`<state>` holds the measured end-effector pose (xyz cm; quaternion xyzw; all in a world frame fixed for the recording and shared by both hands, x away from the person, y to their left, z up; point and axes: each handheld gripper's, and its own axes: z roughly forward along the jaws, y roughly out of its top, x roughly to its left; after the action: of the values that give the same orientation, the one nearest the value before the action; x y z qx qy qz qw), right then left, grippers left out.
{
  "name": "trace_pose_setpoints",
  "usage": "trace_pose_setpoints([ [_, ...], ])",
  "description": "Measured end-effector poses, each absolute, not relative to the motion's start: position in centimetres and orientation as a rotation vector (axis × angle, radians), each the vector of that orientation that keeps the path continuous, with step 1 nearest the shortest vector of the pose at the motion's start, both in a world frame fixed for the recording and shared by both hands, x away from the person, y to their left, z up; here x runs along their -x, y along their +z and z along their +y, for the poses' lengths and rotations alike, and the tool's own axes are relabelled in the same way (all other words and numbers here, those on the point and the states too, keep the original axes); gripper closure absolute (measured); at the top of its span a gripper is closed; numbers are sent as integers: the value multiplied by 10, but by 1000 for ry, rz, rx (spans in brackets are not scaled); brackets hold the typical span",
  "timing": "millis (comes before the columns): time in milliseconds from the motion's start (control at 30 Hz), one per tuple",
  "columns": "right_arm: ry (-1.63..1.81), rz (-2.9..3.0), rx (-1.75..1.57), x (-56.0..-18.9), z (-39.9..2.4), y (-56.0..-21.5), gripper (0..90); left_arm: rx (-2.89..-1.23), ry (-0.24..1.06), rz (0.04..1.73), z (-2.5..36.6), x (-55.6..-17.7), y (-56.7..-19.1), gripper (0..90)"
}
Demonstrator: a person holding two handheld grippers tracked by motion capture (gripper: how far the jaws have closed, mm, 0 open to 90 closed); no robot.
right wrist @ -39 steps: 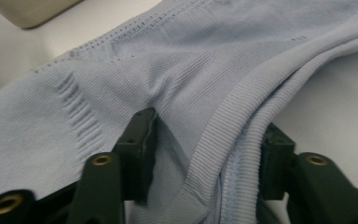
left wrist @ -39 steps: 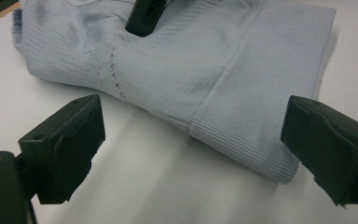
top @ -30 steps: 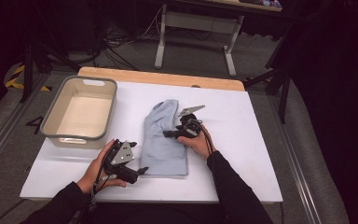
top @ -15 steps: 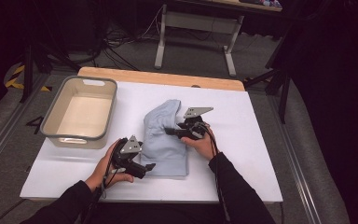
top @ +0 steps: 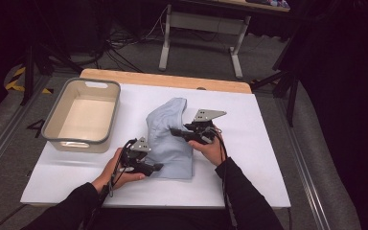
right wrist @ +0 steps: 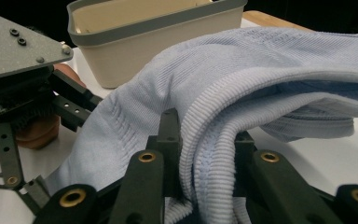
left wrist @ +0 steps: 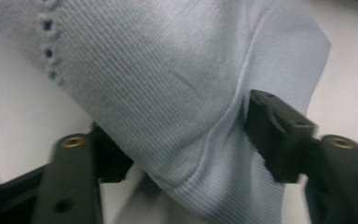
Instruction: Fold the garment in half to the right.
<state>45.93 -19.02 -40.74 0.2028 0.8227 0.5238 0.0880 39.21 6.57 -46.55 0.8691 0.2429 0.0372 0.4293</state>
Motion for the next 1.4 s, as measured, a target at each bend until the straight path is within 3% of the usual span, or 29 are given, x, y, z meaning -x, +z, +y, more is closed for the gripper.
trace_pose_setpoints([
  [33, 1565, 2442, -606, -459, -191, -407, 739, -2166, 86, 603, 65, -393, -466, 486],
  [100, 1561, 2426, -605, -457, -191, -405, 739, -2158, 79, 589, 65, -395, -465, 588],
  [233, 1566, 2406, -604, -457, -193, -403, 739, -2157, 77, 574, 64, -396, -464, 686],
  [400, 1568, 2387, -600, -456, -195, -401, 739, -2166, 114, 549, 62, -396, -461, 742],
  [1400, 1560, 2305, -578, -446, -191, -390, 739, -2192, 241, 482, 65, -391, -447, 778],
])
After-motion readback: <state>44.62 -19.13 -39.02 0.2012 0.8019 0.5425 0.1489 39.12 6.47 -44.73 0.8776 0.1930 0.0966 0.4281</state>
